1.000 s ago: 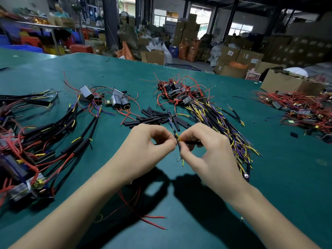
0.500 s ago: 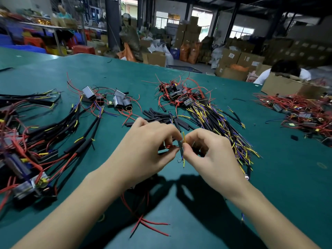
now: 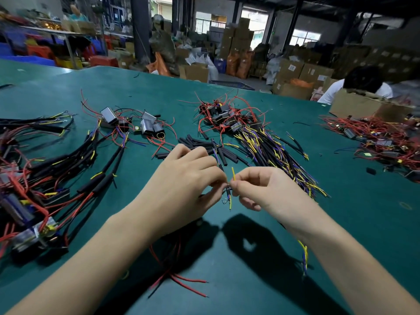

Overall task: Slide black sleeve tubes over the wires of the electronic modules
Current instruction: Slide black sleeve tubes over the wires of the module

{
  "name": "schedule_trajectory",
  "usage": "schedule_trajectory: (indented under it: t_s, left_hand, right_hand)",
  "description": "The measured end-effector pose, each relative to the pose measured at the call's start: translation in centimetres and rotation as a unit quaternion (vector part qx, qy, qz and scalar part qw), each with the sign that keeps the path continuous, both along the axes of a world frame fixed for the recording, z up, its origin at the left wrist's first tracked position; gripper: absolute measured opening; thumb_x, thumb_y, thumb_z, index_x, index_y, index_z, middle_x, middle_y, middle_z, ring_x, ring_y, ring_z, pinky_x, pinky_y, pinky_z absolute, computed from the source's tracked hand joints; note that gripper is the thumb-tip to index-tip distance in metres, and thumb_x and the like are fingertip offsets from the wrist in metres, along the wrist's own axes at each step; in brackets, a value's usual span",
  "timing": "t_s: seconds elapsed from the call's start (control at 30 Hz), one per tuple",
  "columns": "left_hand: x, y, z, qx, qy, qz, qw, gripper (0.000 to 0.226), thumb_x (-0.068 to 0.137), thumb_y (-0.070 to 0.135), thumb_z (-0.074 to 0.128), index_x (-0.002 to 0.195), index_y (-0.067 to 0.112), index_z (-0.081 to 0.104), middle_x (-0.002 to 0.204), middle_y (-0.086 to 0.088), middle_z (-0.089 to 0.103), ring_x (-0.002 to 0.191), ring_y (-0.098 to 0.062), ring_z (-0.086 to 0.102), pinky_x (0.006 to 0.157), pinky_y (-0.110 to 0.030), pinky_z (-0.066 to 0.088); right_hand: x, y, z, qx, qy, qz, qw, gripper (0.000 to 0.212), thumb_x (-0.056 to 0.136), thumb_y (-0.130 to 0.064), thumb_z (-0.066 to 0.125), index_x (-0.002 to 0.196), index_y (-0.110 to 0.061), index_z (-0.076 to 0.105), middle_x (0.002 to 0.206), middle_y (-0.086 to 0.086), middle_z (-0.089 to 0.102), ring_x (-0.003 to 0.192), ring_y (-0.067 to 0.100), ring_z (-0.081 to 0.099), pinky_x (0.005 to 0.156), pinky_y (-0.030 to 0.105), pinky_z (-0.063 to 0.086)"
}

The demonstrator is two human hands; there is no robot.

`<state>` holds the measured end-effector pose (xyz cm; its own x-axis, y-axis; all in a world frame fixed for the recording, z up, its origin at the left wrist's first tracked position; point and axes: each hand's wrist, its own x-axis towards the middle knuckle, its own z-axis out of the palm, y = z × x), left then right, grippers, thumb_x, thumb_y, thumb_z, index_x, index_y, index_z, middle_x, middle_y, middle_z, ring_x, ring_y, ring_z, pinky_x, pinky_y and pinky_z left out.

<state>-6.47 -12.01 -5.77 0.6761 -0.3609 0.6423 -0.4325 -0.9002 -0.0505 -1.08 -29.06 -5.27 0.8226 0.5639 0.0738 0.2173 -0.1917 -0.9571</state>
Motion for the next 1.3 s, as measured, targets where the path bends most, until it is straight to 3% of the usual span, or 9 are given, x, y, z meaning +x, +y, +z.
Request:
schedule_trajectory:
  t_s: [0.2, 0.33, 0.4, 0.47, 0.53, 0.67, 0.73, 0.9, 1.3]
  left_hand:
    - [0.0, -0.4, -0.6, -0.27, 0.157, 0.011, 0.95, 0.016, 0.084, 0.037, 0.056, 0.078, 0.029, 0.068, 0.075, 0.019, 0.063, 0.083, -0.003, 0.054, 0.079, -0.027, 0.036]
    - [0.1, -0.4, -0.1, -0.426, 0.29, -0.023, 0.857, 0.017, 0.085, 0.021, 0.065, 0.069, 0.022, 0.069, 0.065, 0.014, 0.066, 0.059, 0.006, 0.053, 0.064, -0.011, 0.041]
    - [0.1, -0.5, 0.1, -0.499, 0.336, -0.024, 0.798, 0.018, 0.082, 0.019, 0.065, 0.065, 0.018, 0.071, 0.068, 0.005, 0.068, 0.063, -0.001, 0.054, 0.065, -0.012, 0.042]
    - [0.2, -0.4, 0.1, -0.527, 0.349, -0.015, 0.775, 0.02, 0.082, 0.018, 0.066, 0.062, 0.019, 0.072, 0.068, 0.004, 0.069, 0.065, -0.001, 0.055, 0.063, -0.009, 0.041]
    - [0.0, -0.4, 0.2, -0.521, 0.331, -0.03, 0.786, 0.017, 0.084, 0.016, 0.066, 0.068, 0.018, 0.072, 0.067, 0.007, 0.068, 0.063, 0.002, 0.055, 0.061, -0.007, 0.042]
    - [-0.1, -0.1, -0.4, -0.235, 0.143, -0.008, 0.961, 0.007, 0.084, 0.03, 0.065, 0.087, 0.025, 0.069, 0.081, 0.013, 0.067, 0.082, 0.001, 0.059, 0.085, -0.026, 0.036]
    - [-0.2, 0.3, 0.0, -0.145, 0.094, -0.012, 0.985, 0.013, 0.081, 0.031, 0.061, 0.091, 0.027, 0.067, 0.083, 0.013, 0.064, 0.084, -0.006, 0.058, 0.085, -0.034, 0.031]
    - [-0.1, 1.0, 0.3, 0.015, -0.059, -0.029, 0.998, 0.007, 0.085, 0.025, 0.064, 0.085, 0.02, 0.069, 0.08, 0.006, 0.062, 0.076, -0.02, 0.06, 0.085, -0.038, 0.036]
    - [0.3, 1.1, -0.2, 0.037, -0.188, -0.052, 0.98, 0.014, 0.087, 0.017, 0.066, 0.075, 0.016, 0.072, 0.071, 0.002, 0.063, 0.065, -0.022, 0.059, 0.079, -0.038, 0.04]
  right_hand:
    - [-0.4, 0.2, -0.8, -0.047, -0.274, -0.05, 0.959, 0.011, 0.084, -0.009, 0.065, 0.075, -0.015, 0.062, 0.062, -0.013, 0.056, 0.056, 0.005, 0.047, 0.056, 0.019, 0.038]
    - [-0.7, 0.4, -1.1, -0.136, -0.559, -0.073, 0.814, 0.006, 0.081, -0.01, 0.057, 0.076, -0.01, 0.059, 0.072, -0.003, 0.054, 0.06, 0.018, 0.051, 0.054, 0.034, 0.045]
    - [-0.6, 0.4, -1.4, -0.148, -0.617, -0.075, 0.77, 0.009, 0.082, -0.009, 0.055, 0.074, -0.007, 0.059, 0.071, 0.003, 0.056, 0.056, 0.023, 0.051, 0.05, 0.035, 0.045]
    - [-0.7, 0.6, -1.3, -0.138, -0.569, -0.081, 0.807, 0.007, 0.082, -0.012, 0.057, 0.077, -0.009, 0.06, 0.073, -0.001, 0.057, 0.058, 0.02, 0.053, 0.053, 0.035, 0.046]
    - [-0.9, 0.7, -1.2, -0.091, -0.428, -0.084, 0.895, 0.005, 0.083, -0.014, 0.06, 0.078, -0.015, 0.06, 0.073, -0.008, 0.057, 0.062, 0.012, 0.053, 0.058, 0.029, 0.045]
    - [-0.5, 0.5, -0.8, -0.003, -0.149, -0.058, 0.987, 0.016, 0.088, -0.006, 0.063, 0.074, -0.014, 0.062, 0.057, -0.01, 0.057, 0.053, 0.005, 0.048, 0.055, 0.022, 0.042]
    - [-0.5, 0.3, -0.5, 0.004, -0.09, -0.039, 0.995, 0.018, 0.09, -0.005, 0.06, 0.074, -0.011, 0.062, 0.051, -0.009, 0.054, 0.045, 0.002, 0.044, 0.049, 0.011, 0.036]
    - [-0.7, 0.4, 0.1, 0.042, 0.052, -0.005, 0.998, 0.017, 0.091, -0.005, 0.057, 0.074, -0.004, 0.061, 0.06, 0.001, 0.053, 0.045, 0.008, 0.04, 0.043, 0.016, 0.025]
    - [-0.6, 0.2, 0.1, 0.07, 0.134, -0.001, 0.989, 0.015, 0.089, -0.008, 0.058, 0.076, -0.006, 0.063, 0.067, 0.004, 0.055, 0.048, 0.011, 0.042, 0.041, 0.014, 0.031]
